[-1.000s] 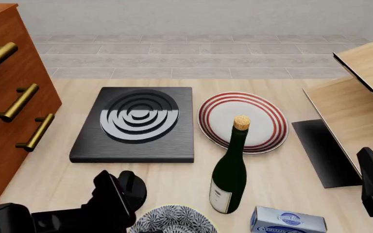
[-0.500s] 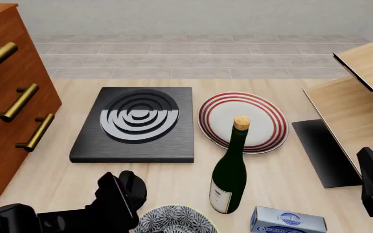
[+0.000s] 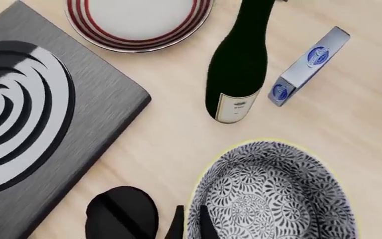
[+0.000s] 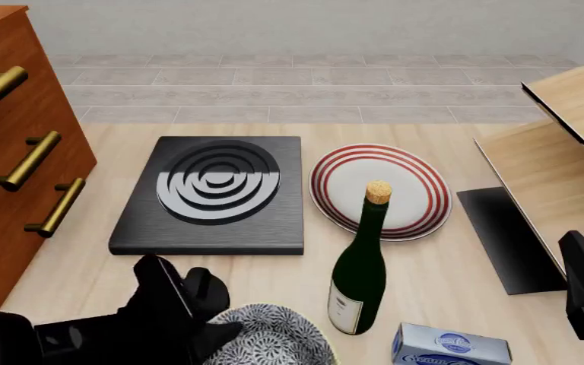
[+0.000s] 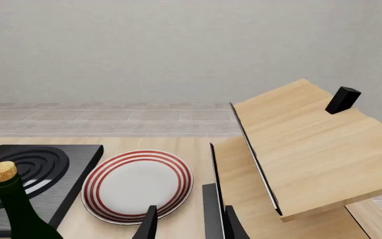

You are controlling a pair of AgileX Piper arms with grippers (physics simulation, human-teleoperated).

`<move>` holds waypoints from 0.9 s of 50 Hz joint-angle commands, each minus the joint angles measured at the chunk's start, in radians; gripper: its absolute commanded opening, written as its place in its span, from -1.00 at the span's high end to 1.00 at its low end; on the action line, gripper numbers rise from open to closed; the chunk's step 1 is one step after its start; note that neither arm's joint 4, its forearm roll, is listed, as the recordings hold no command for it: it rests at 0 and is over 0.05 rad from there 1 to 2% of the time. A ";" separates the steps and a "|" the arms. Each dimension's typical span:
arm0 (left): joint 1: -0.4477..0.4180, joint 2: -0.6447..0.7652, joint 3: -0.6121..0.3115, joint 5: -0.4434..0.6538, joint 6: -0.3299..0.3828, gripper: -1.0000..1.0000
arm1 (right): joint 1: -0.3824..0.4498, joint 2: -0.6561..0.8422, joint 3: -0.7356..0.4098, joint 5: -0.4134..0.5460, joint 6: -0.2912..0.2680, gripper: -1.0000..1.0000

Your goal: Put the bowl on the stove.

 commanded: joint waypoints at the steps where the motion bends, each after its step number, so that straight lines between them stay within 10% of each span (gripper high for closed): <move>1: 0.059 -0.109 -0.037 0.087 0.016 1.00 | 0.000 0.000 0.000 0.000 0.000 -1.00; 45: 0.233 -0.216 -0.253 0.300 -0.293 1.00 | 0.000 0.000 0.000 0.000 0.000 -1.00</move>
